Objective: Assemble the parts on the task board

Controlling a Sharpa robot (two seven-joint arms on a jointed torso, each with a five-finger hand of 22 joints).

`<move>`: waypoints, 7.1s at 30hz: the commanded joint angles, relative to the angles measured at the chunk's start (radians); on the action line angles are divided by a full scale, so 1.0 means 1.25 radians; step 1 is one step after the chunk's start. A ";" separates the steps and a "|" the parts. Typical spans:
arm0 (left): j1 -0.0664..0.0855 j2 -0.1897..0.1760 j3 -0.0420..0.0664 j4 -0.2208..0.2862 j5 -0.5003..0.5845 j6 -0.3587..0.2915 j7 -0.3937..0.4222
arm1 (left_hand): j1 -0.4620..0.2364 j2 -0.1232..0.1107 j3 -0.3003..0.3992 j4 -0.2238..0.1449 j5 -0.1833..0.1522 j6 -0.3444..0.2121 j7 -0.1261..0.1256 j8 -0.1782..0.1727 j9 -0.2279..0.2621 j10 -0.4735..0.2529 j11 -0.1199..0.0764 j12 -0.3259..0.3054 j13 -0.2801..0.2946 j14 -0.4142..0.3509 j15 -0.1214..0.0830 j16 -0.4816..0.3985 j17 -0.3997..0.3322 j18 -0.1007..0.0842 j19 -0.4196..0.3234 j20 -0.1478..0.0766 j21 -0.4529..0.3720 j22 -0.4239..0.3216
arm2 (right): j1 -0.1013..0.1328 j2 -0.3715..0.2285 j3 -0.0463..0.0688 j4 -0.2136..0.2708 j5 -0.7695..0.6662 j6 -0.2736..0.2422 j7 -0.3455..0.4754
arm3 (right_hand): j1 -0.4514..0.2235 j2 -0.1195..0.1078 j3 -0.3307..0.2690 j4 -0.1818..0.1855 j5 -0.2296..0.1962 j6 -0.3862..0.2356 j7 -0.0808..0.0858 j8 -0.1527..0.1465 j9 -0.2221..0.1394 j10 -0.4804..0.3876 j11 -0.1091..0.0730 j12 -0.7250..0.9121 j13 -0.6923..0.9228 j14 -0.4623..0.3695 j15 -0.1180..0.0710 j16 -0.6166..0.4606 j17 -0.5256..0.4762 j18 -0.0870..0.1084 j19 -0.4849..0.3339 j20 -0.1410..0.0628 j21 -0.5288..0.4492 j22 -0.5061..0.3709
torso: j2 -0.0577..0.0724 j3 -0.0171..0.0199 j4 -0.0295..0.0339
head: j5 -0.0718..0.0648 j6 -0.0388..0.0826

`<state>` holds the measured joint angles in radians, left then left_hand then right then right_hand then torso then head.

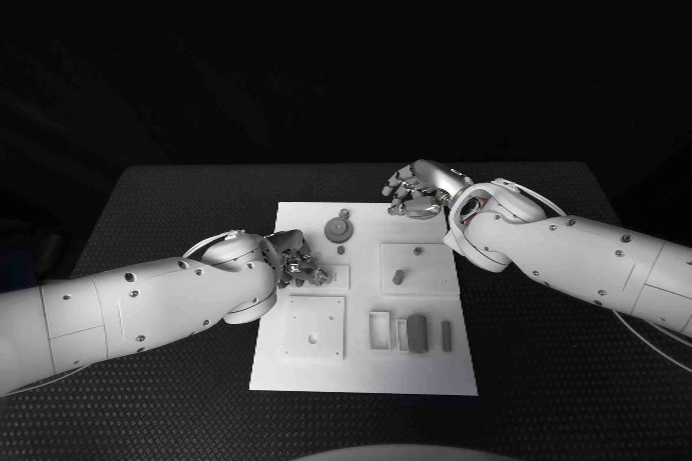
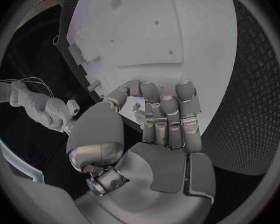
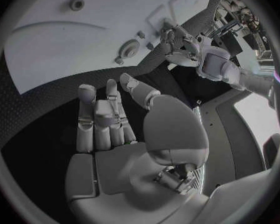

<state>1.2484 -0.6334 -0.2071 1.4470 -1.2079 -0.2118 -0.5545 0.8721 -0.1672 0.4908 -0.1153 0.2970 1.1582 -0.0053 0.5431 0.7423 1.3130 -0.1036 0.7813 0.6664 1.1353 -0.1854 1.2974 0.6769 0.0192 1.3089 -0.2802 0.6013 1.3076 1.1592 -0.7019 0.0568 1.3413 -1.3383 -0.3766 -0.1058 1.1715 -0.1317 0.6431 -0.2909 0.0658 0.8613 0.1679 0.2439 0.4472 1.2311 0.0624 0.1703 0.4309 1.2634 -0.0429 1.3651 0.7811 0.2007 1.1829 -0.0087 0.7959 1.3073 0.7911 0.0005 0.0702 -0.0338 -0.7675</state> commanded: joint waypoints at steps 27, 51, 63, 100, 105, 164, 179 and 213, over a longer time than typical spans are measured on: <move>-0.001 0.000 0.003 -0.008 0.021 0.009 -0.006 | 0.028 0.046 -0.001 -0.023 -0.086 -0.001 0.001 0.009 -0.002 0.001 0.000 0.007 -0.002 0.003 -0.005 0.005 -0.004 0.022 0.003 0.003 0.007 0.016 | -0.001 0.003 0.000 -0.001 0.002 0.011 0.007 | -0.009 0.000 -0.004 0.001 0.001 0.000 0.007 0.004 -0.001 0.000 0.005 -0.004 -0.001 -0.008 0.000 -0.005 -0.001 0.049 -0.002 -0.005 -0.004 0.014 | 0.000 0.0012 -0.0005 | 0.000 0.006; 0.005 0.018 0.004 -0.048 0.020 0.020 -0.012 | 0.009 0.019 -0.005 0.010 -0.107 -0.003 0.000 0.012 -0.008 -0.001 0.000 0.009 -0.009 0.002 -0.006 0.006 -0.011 0.024 0.001 0.002 0.006 0.014 | -0.001 0.004 0.000 -0.002 0.002 0.012 0.008 | -0.010 0.000 -0.004 0.001 0.001 0.000 0.007 0.004 -0.002 0.000 0.005 -0.004 -0.001 -0.008 0.000 -0.005 -0.001 0.049 -0.002 -0.005 -0.005 0.014 | 0.000 -0.0002 -0.0002 | -0.001 0.006; 0.006 0.020 0.005 -0.058 0.016 0.006 -0.009 | 0.011 -0.001 -0.001 0.048 -0.185 -0.005 -0.001 0.016 -0.013 -0.002 -0.001 0.013 -0.016 0.000 -0.007 0.011 -0.017 0.026 0.000 0.002 0.005 0.014 | -0.001 0.004 0.000 -0.002 0.002 0.014 0.009 | -0.011 0.000 -0.004 0.001 0.001 0.000 0.007 0.004 -0.002 0.000 0.005 -0.004 -0.001 -0.008 0.000 -0.005 -0.001 0.049 -0.002 -0.005 -0.005 0.014 | 0.000 -0.0002 0.0003 | -0.002 0.005; 0.005 0.023 0.009 -0.049 0.093 0.002 0.009 | 0.127 0.071 -0.009 -0.025 -0.198 -0.026 0.009 0.014 -0.023 -0.018 0.008 0.017 -0.027 -0.015 0.000 0.013 -0.030 0.021 -0.012 0.007 0.002 0.013 | -0.003 0.006 0.000 -0.005 0.003 0.018 0.009 | -0.013 0.000 -0.004 0.001 0.001 -0.001 0.007 0.005 -0.002 0.000 0.005 -0.004 -0.001 -0.009 0.000 -0.005 -0.001 0.049 -0.002 -0.005 -0.005 0.014 | 0.000 -0.0004 0.0009 | -0.003 0.005; 0.005 0.020 0.009 -0.049 0.104 0.013 0.006 | 0.137 0.068 0.008 -0.023 -0.172 -0.027 0.011 0.011 -0.025 -0.021 0.009 0.018 -0.030 -0.016 0.002 0.013 -0.034 0.019 -0.013 0.008 0.000 0.012 | -0.003 0.006 0.000 -0.006 0.003 0.018 0.009 | -0.013 0.000 -0.004 0.001 0.001 -0.001 0.007 0.005 -0.002 0.000 0.005 -0.004 -0.001 -0.009 0.000 -0.005 -0.001 0.049 -0.002 -0.005 -0.005 0.014 | 0.000 -0.0004 -0.0001 | -0.002 0.006; 0.010 0.009 0.046 -0.078 0.205 0.163 -0.011 | 0.117 0.109 0.036 -0.084 -0.007 -0.061 0.027 -0.043 -0.035 -0.027 0.020 0.052 -0.040 -0.018 0.006 0.040 -0.049 0.019 -0.008 0.008 0.018 0.016 | -0.006 0.006 0.000 0.015 0.007 0.044 0.033 | -0.023 -0.011 -0.009 0.003 0.001 -0.003 0.008 0.005 -0.004 -0.002 0.006 -0.004 -0.001 -0.010 0.001 -0.006 -0.002 0.049 -0.002 -0.003 -0.007 0.014 | 0.000 -0.0003 0.0003 | -0.002 0.011; 0.017 0.013 0.046 -0.087 0.148 0.180 -0.045 | 0.100 0.104 0.027 -0.078 -0.012 -0.056 0.027 -0.044 -0.034 -0.026 0.019 0.054 -0.041 -0.018 0.006 0.042 -0.050 0.019 -0.008 0.008 0.020 0.016 | -0.011 0.008 -0.001 0.013 0.007 0.049 0.033 | -0.024 -0.012 -0.009 0.004 0.001 -0.004 0.008 0.005 -0.004 -0.003 0.006 -0.004 -0.001 -0.011 0.001 -0.006 -0.002 0.049 -0.002 -0.003 -0.008 0.014 | 0.000 0.0005 0.0001 | -0.002 0.011; 0.051 0.051 0.044 -0.134 0.152 0.322 -0.066 | 0.106 0.105 0.030 -0.087 -0.076 -0.058 0.028 -0.053 -0.031 -0.033 0.020 0.058 -0.043 -0.025 0.006 0.045 -0.052 0.020 -0.015 0.008 0.020 0.015 | -0.012 0.012 -0.003 0.012 0.009 0.054 0.032 | -0.030 -0.014 -0.010 0.006 0.001 -0.005 0.009 0.005 -0.005 -0.004 0.006 -0.004 -0.001 -0.012 0.001 -0.006 -0.002 0.049 -0.002 -0.003 -0.009 0.014 | 0.000 -0.0002 -0.0002 | -0.003 0.011</move>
<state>1.3141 -0.5724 -0.1493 1.2784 -1.0158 0.1663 -0.6270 0.9684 -0.0707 0.4394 -0.1276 0.2078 1.0877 0.0214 0.4830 0.7020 1.2743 -0.0787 0.8480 0.6132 1.1076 -0.1744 1.3478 0.6132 0.0195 1.2968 -0.2672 0.6243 1.3079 1.1454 -0.6882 0.0537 1.3554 -1.3283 -0.3221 -0.0743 1.1452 -0.1501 0.6362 -0.2841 0.0658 0.8565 0.1741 0.2439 0.4419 1.2254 0.0639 0.1703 0.4310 1.2575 -0.0402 1.3611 0.7797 0.2009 1.1809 -0.0066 0.7918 1.3073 0.7911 0.0005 0.0700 -0.0374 -0.7539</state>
